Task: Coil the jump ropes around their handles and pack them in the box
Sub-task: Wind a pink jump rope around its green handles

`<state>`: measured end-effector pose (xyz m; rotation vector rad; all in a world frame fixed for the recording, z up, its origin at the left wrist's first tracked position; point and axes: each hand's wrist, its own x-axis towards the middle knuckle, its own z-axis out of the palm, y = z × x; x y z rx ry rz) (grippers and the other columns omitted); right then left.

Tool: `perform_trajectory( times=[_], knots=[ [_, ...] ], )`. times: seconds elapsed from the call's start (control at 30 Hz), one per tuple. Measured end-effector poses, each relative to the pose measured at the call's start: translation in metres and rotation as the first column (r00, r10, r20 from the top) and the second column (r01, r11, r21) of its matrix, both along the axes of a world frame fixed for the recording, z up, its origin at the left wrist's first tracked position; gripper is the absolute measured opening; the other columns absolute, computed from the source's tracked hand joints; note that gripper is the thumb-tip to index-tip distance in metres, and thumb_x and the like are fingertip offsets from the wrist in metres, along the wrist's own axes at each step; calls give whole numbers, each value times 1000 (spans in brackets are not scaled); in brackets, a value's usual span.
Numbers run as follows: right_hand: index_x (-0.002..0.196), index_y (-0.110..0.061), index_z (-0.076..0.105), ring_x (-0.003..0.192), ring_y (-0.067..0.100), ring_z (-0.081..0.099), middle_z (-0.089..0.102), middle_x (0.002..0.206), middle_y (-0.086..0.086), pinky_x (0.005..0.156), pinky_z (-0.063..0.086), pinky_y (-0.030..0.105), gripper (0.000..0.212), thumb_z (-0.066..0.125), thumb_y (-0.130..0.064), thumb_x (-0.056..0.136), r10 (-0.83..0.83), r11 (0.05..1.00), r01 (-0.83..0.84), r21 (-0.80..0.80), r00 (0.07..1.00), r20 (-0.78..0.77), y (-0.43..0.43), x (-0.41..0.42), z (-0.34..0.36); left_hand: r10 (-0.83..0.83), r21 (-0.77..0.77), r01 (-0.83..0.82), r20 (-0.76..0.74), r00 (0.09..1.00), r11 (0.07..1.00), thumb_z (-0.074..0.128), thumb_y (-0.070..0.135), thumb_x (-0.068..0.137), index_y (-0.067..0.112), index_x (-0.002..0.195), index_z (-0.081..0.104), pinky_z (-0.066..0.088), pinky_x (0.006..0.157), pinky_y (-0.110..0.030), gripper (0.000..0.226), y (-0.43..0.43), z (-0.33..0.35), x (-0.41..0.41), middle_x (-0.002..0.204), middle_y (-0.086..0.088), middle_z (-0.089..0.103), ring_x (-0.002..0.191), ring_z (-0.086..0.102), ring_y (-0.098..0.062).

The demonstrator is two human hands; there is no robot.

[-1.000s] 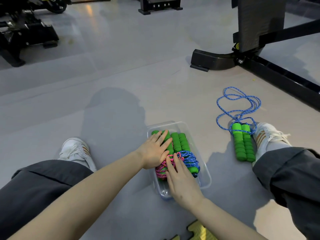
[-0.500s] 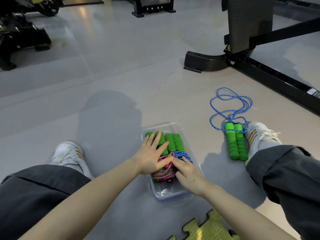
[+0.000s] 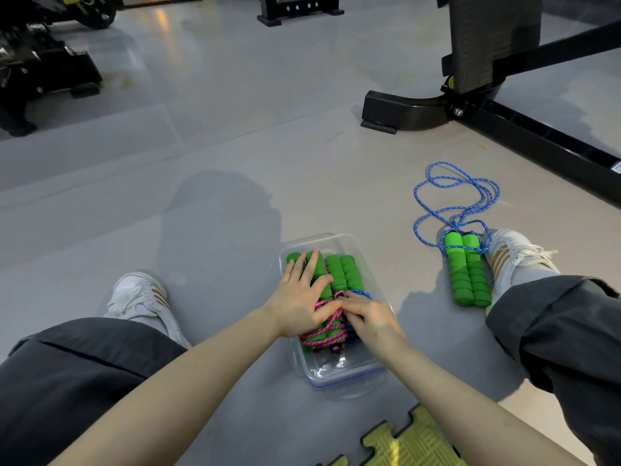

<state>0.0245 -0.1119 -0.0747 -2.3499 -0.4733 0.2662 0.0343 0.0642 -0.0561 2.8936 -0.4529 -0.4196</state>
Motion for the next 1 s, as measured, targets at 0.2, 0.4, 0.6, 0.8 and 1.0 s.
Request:
perform_trajectory(
  times=[0.2,0.4,0.6,0.8,1.0],
  knots=[
    [131,-18,53,141,14,26,47,142,-3,116,13,34,59,20,-30,83,185,968,-188,-168,982,-37,-6,-1,3,0,12,0,21,1000,1000,31,58,96,22,148,27,-8,118,-43,64,0,-1,-1,158,-15,-13,145,-13,-31],
    [147,-19,22,145,8,1,18,156,-7,118,-2,44,83,33,-61,76,316,891,-332,-310,943,-103,-12,-6,14,2,78,-5,39,999,997,32,57,95,21,145,33,0,118,-45,61,-4,3,1,159,-16,-1,146,-2,-33],
    [148,-17,18,145,9,4,16,157,-4,118,-8,39,100,31,-78,70,349,827,-328,-457,936,-40,-10,-3,17,6,138,-12,44,999,990,22,63,83,19,139,40,5,118,-45,74,-13,10,5,157,-18,9,144,9,-34],
    [147,-18,24,145,9,7,19,156,-5,116,-9,35,101,31,-75,63,341,846,-307,-437,940,1,-10,-3,14,57,87,-66,98,994,994,10,66,66,20,128,50,15,115,-42,87,-17,11,2,154,-15,20,138,21,-34],
    [150,-16,8,146,9,-1,7,158,-5,118,-3,43,109,15,-80,63,364,812,-330,-481,931,-23,-12,-4,12,110,50,-116,113,987,992,2,65,64,22,132,47,10,116,-45,92,-17,4,-5,157,-15,11,141,14,-34]
  ],
)
